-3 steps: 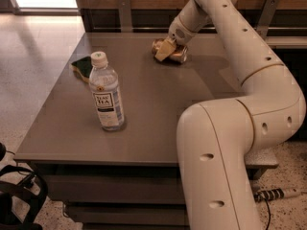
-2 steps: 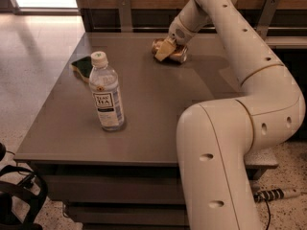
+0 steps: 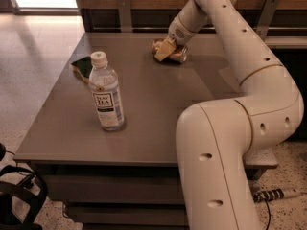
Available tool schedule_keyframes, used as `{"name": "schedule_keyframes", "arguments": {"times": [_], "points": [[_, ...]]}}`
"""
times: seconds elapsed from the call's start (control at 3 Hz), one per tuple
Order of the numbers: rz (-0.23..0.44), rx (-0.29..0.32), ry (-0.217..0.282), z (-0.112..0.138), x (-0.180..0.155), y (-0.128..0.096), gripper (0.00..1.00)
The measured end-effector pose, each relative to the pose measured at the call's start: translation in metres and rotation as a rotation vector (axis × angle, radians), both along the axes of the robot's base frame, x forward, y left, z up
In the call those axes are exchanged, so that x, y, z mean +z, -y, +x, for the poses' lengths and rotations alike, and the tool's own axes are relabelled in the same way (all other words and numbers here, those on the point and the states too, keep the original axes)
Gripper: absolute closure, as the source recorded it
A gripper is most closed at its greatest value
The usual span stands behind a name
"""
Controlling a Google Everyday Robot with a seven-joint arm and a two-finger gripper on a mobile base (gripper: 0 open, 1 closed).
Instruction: Knock orange can over
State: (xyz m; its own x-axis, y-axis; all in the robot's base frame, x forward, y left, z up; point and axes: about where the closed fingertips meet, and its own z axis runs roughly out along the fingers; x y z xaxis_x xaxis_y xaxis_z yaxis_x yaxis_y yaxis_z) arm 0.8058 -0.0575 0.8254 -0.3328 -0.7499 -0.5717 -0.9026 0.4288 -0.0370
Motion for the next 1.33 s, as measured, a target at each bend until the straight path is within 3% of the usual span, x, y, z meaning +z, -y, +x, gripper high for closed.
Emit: {"name": "schedule_keyframes", "arguments": {"times": [0.67, 1.0, 1.33], "points": [[0.000, 0.002, -0.003, 0.0005, -0.0008, -0.0018, 0.06], [0.000, 0.003, -0.005, 0.0010, -0.0030, -0.0031, 0.00], [0.018, 0.005, -0.005, -0.0035, 0.0039, 0.0025, 0.00]]}}
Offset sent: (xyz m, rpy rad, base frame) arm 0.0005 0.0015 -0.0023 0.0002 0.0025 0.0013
